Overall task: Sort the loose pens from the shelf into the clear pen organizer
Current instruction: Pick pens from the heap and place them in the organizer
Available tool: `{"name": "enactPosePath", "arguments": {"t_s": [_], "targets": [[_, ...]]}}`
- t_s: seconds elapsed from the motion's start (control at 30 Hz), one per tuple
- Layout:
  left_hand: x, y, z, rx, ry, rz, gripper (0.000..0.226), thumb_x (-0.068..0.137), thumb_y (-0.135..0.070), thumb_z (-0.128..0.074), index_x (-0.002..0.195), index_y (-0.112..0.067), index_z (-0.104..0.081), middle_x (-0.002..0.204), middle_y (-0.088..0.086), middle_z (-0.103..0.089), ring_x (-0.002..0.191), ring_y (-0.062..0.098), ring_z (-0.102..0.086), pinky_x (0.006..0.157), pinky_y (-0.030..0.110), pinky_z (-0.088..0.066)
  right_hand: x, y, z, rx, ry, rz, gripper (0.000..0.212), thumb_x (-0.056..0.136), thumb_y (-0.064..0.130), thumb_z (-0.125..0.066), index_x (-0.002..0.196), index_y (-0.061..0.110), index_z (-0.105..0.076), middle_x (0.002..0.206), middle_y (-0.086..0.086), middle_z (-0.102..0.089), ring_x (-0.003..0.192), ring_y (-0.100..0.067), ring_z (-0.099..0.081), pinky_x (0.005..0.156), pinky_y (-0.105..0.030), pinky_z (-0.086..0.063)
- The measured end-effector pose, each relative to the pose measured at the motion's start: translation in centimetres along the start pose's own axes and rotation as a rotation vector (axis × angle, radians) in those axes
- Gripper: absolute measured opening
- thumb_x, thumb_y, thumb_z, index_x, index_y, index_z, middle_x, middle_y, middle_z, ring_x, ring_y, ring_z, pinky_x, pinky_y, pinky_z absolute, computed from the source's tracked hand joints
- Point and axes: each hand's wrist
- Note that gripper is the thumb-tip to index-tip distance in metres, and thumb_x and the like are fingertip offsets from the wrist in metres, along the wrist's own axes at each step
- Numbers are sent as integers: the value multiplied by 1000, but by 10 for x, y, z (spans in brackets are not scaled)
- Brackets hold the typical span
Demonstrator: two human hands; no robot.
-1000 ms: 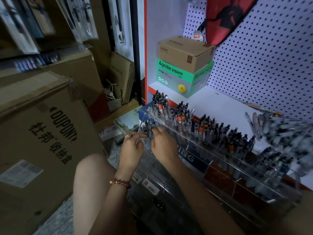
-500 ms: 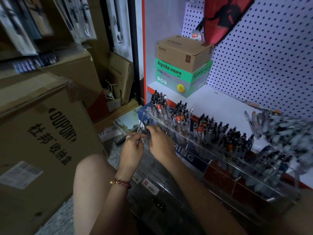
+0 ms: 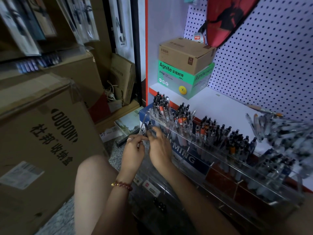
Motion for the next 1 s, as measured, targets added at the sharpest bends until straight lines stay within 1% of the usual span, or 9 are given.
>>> {"name": "enactPosePath", "arguments": {"t_s": [0.1, 0.33, 0.43, 0.53, 0.6, 0.7, 0.8, 0.87, 1.0], "targets": [[1, 2, 0, -7, 0, 18, 32, 86, 12, -49, 102, -8, -69, 104, 6, -56, 95, 11, -50, 78, 13, -35, -1, 0, 0, 67, 36, -38, 57, 95, 3, -48, 148, 18, -34, 157, -5, -22, 142, -25, -24, 111, -38, -25], [3, -2, 4, -3, -7, 6, 36, 85, 12, -46, 101, -10, -69, 101, 3, -56, 91, 9, -50, 72, 0, -33, 1, 2, 10, 111, -8, 16, 59, 93, 5, -48, 149, 13, -30, 149, -6, -33, 135, -25, -30, 111, -41, -29], [5, -4, 8, 3, -23, -7, 33, 86, 11, -47, 100, -9, -70, 100, 1, -57, 92, 9, -51, 74, 1, -34, 1, -3, 12, 139, -22, 53, 51, 91, 2, -49, 141, 12, -43, 141, -6, -45, 125, -24, -44, 105, -39, -39], [7, -5, 13, -23, -30, -14, 31, 88, 9, -49, 99, -11, -70, 100, 0, -59, 92, 9, -53, 74, 4, -36, -2, -15, 14, 183, -77, 7, 33, 89, -2, -51, 118, 11, -61, 117, -4, -59, 104, -20, -57, 88, -36, -50], [7, -3, 13, -34, -29, -3, 31, 89, 8, -49, 98, -13, -69, 100, -2, -60, 92, 9, -55, 73, 6, -36, -4, -18, 16, 125, -68, 9, 37, 90, 0, -50, 124, 10, -57, 122, -5, -58, 108, -20, -56, 92, -35, -48], [4, 0, 11, -44, -25, 17, 31, 89, 8, -48, 98, -13, -69, 101, -2, -61, 91, 6, -55, 75, 4, -37, -4, -10, 14, 83, -24, 20, 51, 91, 4, -52, 141, 9, -41, 142, -8, -45, 127, -22, -46, 105, -36, -41], [3, -1, 9, -51, -14, 15, 31, 89, 9, -48, 99, -11, -70, 102, -1, -62, 95, 8, -56, 82, 15, -41, -3, -3, 9, 97, -7, 46, 56, 89, 2, -54, 143, 9, -38, 149, -10, -35, 128, -26, -44, 101, -37, -44], [3, -4, 11, -54, -29, 9, 31, 88, 9, -49, 99, -12, -69, 99, -3, -61, 95, 10, -57, 80, 15, -42, -2, -4, 8, 108, -2, 41, 58, 88, -1, -55, 143, 9, -38, 151, -8, -31, 128, -26, -45, 101, -37, -45], [6, -13, 17, 4, -153, -132, 21, 89, 1, -56, 99, -13, -67, 99, -5, -60, 90, 7, -56, 75, 20, -47, -5, -11, 7, 142, -4, 41, 61, 89, 0, -53, 145, 14, -34, 151, -2, -32, 135, -22, -38, 110, -39, -35]]}}
Point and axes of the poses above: each hand's wrist, its own x-axis towards the middle knuckle, its own z-axis out of the back of the hand, y = z × x
